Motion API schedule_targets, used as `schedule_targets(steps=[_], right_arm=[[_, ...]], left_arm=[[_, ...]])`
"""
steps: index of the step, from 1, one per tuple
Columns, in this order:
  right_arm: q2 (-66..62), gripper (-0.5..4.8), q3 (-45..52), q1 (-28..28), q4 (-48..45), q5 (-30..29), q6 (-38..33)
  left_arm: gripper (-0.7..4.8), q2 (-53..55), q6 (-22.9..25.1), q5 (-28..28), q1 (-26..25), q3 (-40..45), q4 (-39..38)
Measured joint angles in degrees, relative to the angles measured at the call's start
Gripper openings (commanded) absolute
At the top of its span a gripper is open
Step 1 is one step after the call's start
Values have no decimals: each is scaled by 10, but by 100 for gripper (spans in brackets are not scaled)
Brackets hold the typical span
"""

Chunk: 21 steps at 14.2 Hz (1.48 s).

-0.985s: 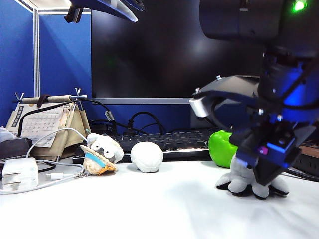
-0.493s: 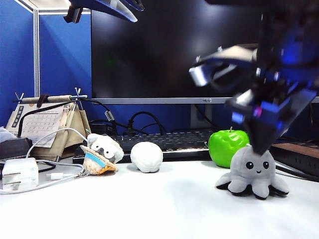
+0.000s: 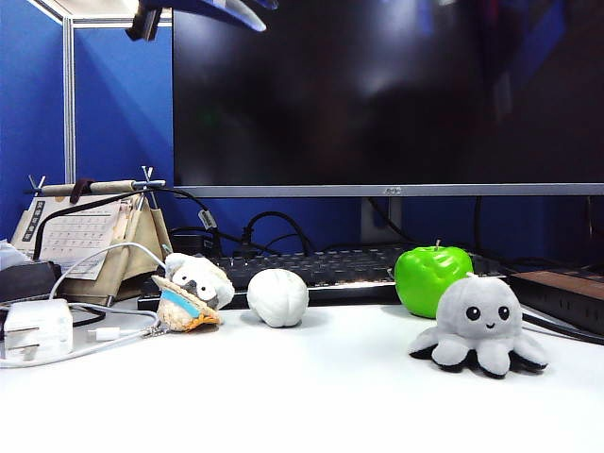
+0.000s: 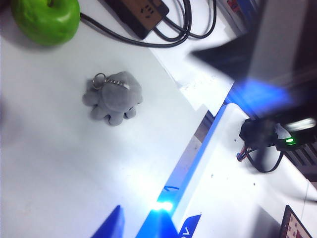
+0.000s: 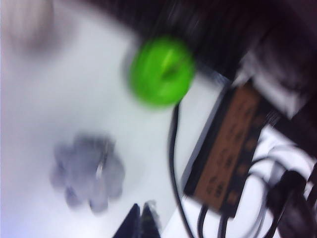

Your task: Place the tilting octopus upright.

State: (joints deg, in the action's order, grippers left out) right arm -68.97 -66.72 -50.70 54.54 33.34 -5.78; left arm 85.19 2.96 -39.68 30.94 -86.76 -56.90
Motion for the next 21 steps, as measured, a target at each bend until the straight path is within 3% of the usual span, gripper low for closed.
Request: schedule_targets(steps=[3, 6, 11, 13, 15, 17, 20, 21], right_arm=[[84, -6, -60, -12, 19, -47, -5], [189, -5, -65, -65, 28, -65, -10], [360, -6, -66, -230, 78, -152, -177], [370, -6, -66, -259, 91, -153, -197], [367, -6, -65, -264, 110, -153, -174], [364, -5, -63, -264, 118, -46, -84], [366, -5, -51, -264, 82, 131, 39], [369, -6, -35, -264, 45, 164, 63]], left_arm=[[97, -42, 0, -23, 0, 0, 2], [87, -133, 0, -47, 0, 0, 19], [79, -396, 10, -48, 0, -1, 3], [79, -486, 11, -45, 0, -1, -10], [79, -568, 11, -35, 0, -2, -30], [79, -654, 11, 83, 0, -1, -55], [79, -670, 13, 241, 0, 7, -54], [79, -670, 13, 265, 0, 27, -51]])
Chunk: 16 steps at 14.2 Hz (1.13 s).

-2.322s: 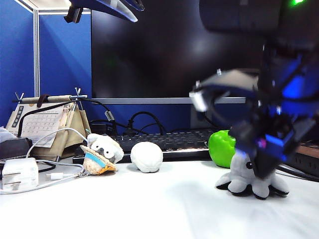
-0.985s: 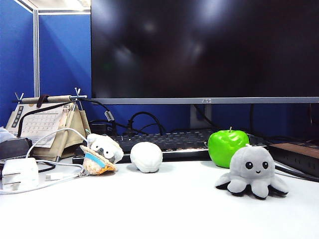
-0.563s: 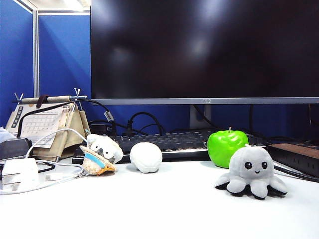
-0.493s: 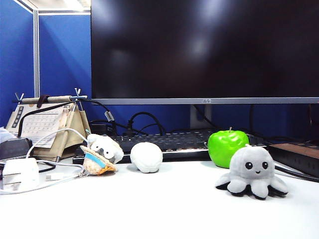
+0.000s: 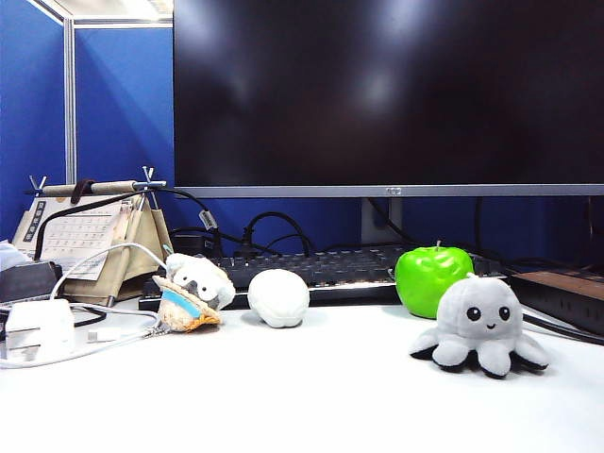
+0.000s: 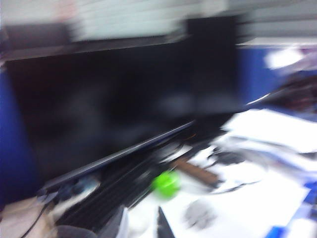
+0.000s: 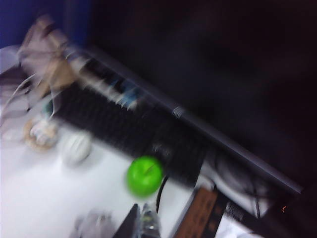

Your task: Place the tilting octopus upright.

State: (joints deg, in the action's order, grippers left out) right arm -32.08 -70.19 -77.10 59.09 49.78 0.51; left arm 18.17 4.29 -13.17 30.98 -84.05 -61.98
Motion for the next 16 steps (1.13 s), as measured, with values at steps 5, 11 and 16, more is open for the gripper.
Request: schedule_targets(steps=[5, 11, 16], right_arm=[[9, -6, 194, 0, -283, -40, 61], [-2, -6, 409, 0, -402, -89, -4], [-2, -6, 471, 0, -402, -90, -81]], left_arm=[[79, 8, -12, -68, 0, 330, 260], [79, 27, -46, -73, 0, 494, 356], [80, 26, -52, -73, 0, 529, 352]])
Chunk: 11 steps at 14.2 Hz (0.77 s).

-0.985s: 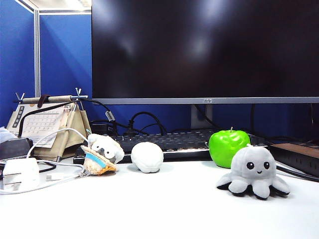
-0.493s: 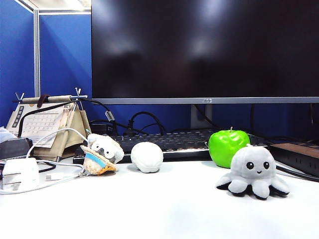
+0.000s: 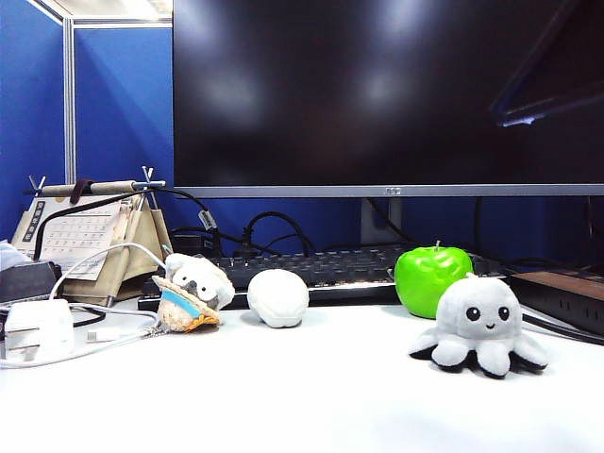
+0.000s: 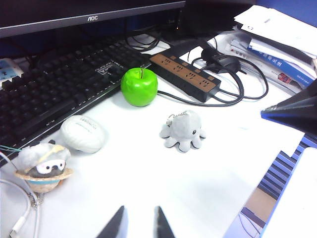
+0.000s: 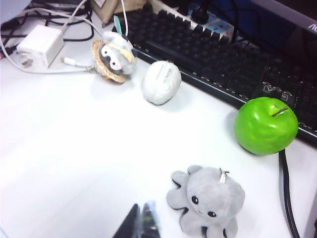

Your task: Place the tilting octopus upright.

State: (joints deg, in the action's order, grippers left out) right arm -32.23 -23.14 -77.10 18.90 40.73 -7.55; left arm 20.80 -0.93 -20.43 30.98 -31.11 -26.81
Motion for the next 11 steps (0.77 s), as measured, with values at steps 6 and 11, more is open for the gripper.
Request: schedule_targets(steps=[6, 11], right_arm=[[1, -5, 0, 0, 0, 0, -1], [1, -6, 0, 0, 0, 0, -1]], left_arm=[[79, 0, 0, 0, 0, 0, -9], [80, -12, 0, 0, -3, 0, -9]])
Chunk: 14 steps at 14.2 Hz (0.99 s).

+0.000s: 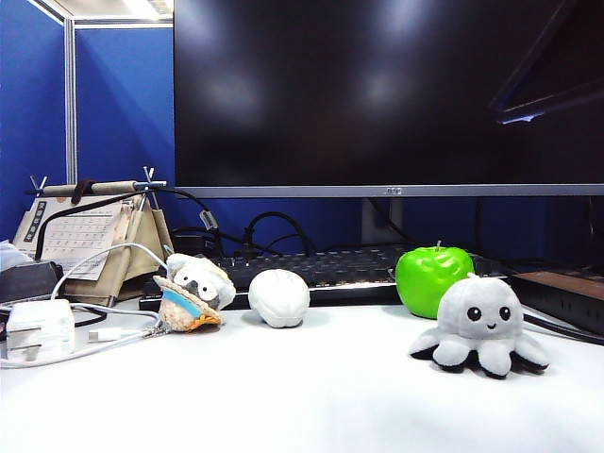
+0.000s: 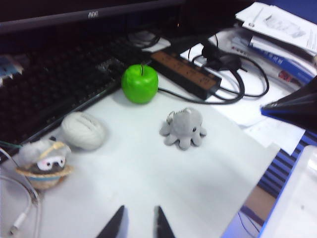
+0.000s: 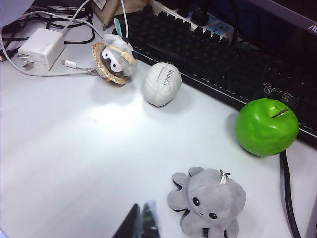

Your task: Place the tilting octopus upright.

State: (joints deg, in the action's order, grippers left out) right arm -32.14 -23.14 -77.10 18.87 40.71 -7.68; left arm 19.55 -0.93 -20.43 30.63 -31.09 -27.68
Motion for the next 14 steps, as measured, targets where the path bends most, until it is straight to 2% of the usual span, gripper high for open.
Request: schedule_targets(steps=[1, 2, 3, 4, 6, 8, 10, 13, 14], right_arm=[[0, -5, 0, 0, 0, 0, 0], [0, -6, 0, 0, 0, 0, 0], [0, -6, 0, 0, 0, 0, 0], [0, -5, 0, 0, 0, 0, 0], [0, -6, 0, 0, 0, 0, 0], [0, -6, 0, 0, 0, 0, 0], [0, -6, 0, 0, 0, 0, 0], [0, -6, 0, 0, 0, 0, 0], [0, -5, 0, 0, 0, 0, 0]], left_arm=[[80, -13, 0, -5, -14, 0, 0], [80, -39, 0, -16, -53, 0, 0], [80, -73, 0, -26, -121, 0, 0], [80, -93, 0, -25, -167, 0, 1], [80, -117, 1, -24, -255, 0, 1], [80, -116, 29, -25, -323, 6, 2], [80, -116, 49, -3, -326, 27, 8], [80, -116, 51, 36, -326, 102, 67], [80, -116, 43, 38, -326, 153, 154]])
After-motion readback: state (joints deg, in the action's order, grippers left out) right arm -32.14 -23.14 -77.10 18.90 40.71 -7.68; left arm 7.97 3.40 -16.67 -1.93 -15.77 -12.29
